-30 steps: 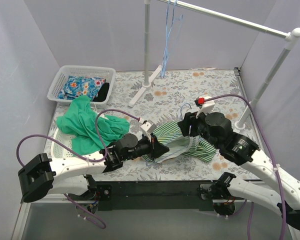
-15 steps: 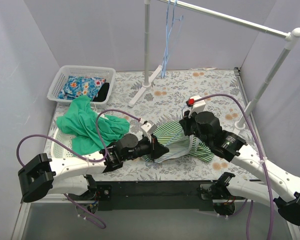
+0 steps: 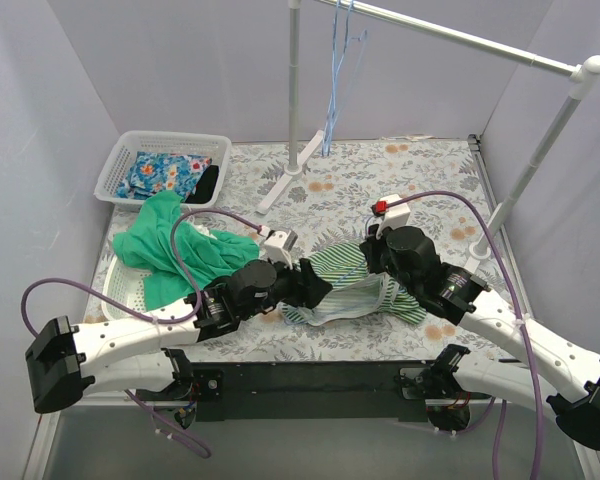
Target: Place the tank top on the hanger
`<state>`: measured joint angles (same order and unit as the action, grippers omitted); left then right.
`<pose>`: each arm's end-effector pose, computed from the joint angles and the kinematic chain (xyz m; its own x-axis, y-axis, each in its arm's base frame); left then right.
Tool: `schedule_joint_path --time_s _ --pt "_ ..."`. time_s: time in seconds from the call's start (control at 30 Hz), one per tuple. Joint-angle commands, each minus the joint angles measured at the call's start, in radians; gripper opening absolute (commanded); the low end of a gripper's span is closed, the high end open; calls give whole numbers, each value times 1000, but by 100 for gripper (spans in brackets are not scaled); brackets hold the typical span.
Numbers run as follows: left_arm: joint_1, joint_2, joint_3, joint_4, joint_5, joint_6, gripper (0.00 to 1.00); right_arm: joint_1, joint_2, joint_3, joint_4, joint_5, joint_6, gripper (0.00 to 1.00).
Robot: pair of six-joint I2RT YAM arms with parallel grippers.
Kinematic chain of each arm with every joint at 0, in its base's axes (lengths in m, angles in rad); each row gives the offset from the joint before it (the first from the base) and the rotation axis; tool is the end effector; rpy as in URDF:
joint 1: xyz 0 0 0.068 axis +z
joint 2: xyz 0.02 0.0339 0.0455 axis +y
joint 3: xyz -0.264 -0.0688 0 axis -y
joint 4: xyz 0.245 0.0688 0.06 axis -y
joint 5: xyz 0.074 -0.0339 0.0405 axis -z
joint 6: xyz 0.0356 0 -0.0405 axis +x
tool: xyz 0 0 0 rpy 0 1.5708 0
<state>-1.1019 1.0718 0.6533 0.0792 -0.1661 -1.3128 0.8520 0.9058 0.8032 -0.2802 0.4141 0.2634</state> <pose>0.1159 -0.2157 0.2643 -0.8209 -0.4897 -0.2938 0.0611 0.4363 -0.8977 0.1463 0.1455 0.3160 -0.3529 -0.0413 -0.9348 -0.3639 0.9264 0.0964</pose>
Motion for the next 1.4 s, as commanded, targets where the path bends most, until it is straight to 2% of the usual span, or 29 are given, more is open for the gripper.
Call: schedule_joint_path --time_s 0.0,0.03,0.13,0.27,0.53,0.87,0.97,1.07,1.13,1.17,1.27,1.37 --pt "-3 -65 49 -338 -217 -155 56 2 -16 -4 59 64 0 1" --pt "-3 -70 46 -376 -245 -175 50 2 -15 -2 59 69 -6 1" --pt "-1 -84 16 -499 -273 -268 45 2 -7 1 59 72 -12 1" --pt "-1 -92 -37 -542 -248 -332 42 2 -2 4 58 68 -18 1" --pt "-3 -10 -72 -412 -190 -310 40 2 -2 2 53 84 -16 1" --pt "-1 88 -86 -294 -265 -299 44 2 -5 -1 47 143 -13 1" --pt "-1 120 -89 -246 -273 -286 42 2 -11 -12 52 179 -7 1" --pt "0 145 -80 -239 -294 -279 33 2 -18 -22 65 216 -9 1" --pt "7 148 -80 -223 -297 -261 22 2 -19 -25 73 238 -12 1" --pt "8 149 -73 -220 -297 -253 12 2 -19 -30 79 248 -13 1" --pt "11 134 -38 -263 -300 -233 0 4 -19 -45 113 293 -26 1" --pt "13 97 -17 -306 -285 -203 0 4 -12 -45 137 359 -38 1"
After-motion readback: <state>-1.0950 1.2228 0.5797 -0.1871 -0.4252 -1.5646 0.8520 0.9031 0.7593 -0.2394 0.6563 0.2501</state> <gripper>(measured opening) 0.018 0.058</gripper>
